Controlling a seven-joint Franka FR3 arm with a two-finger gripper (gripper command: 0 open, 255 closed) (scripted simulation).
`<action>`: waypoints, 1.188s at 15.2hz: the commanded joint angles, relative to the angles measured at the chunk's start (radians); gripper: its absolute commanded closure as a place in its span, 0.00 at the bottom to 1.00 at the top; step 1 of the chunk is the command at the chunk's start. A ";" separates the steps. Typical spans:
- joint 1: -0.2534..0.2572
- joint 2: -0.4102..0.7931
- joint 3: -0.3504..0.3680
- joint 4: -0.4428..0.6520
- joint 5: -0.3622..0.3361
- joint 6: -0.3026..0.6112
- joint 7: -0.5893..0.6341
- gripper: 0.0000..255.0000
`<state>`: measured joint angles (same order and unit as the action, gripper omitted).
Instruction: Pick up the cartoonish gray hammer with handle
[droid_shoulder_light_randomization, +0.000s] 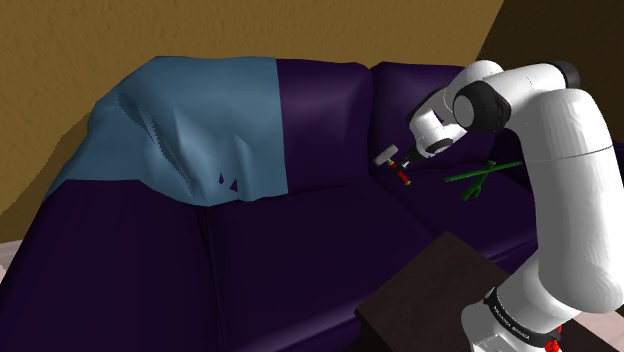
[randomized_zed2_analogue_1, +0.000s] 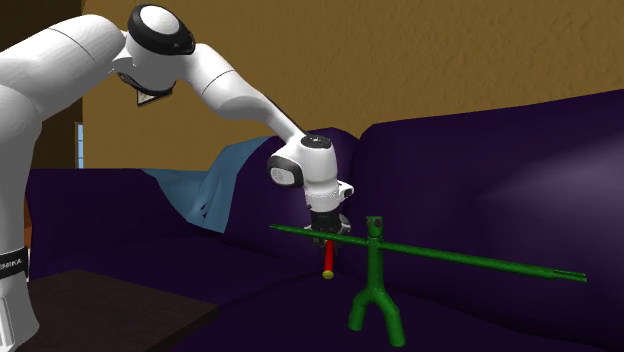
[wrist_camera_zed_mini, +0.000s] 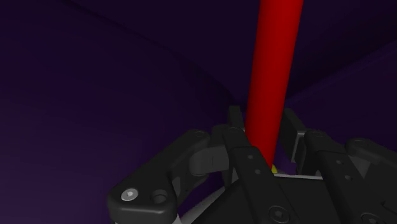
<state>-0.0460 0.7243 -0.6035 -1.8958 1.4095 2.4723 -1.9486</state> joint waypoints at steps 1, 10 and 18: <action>0.000 0.000 0.000 0.000 0.000 0.000 0.000 1.00; 0.030 -0.062 -0.038 -0.025 -0.067 -0.015 0.055 1.00; 0.074 -0.142 -0.094 -0.049 -0.163 -0.038 0.135 1.00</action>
<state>0.0203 0.5943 -0.6903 -1.9420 1.2579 2.4355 -1.8253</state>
